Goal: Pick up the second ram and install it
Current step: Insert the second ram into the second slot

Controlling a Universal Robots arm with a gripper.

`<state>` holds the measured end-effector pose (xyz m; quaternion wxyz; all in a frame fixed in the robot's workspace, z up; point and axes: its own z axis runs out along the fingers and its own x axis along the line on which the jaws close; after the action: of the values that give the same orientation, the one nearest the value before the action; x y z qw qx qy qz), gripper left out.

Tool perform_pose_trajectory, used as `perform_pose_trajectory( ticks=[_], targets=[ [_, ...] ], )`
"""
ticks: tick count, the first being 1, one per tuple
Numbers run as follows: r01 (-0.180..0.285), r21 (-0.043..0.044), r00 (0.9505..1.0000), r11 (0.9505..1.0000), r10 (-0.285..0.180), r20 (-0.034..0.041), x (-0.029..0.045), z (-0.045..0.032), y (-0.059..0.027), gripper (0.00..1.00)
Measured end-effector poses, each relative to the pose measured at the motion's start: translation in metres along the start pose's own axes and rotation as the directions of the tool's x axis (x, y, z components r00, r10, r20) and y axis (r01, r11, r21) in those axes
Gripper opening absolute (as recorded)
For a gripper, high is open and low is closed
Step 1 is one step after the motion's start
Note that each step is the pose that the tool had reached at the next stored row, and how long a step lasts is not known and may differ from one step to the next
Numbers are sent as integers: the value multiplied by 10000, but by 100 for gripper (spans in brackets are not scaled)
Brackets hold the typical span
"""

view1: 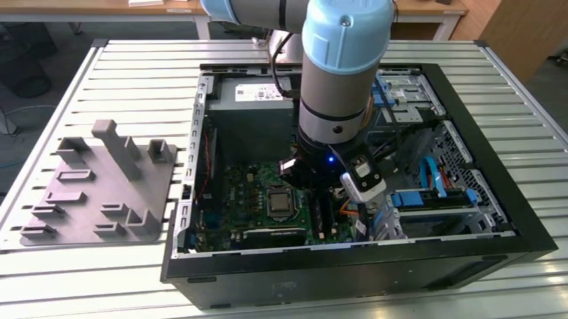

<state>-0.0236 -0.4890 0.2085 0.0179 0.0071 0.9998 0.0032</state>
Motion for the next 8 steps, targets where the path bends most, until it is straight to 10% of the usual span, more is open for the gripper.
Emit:
perform_pose_trajectory(
  ticks=[8],
  targets=[
    [0, -1, 10000, 10000, 0, 0, 0, 12, 2, 14]
  ],
)
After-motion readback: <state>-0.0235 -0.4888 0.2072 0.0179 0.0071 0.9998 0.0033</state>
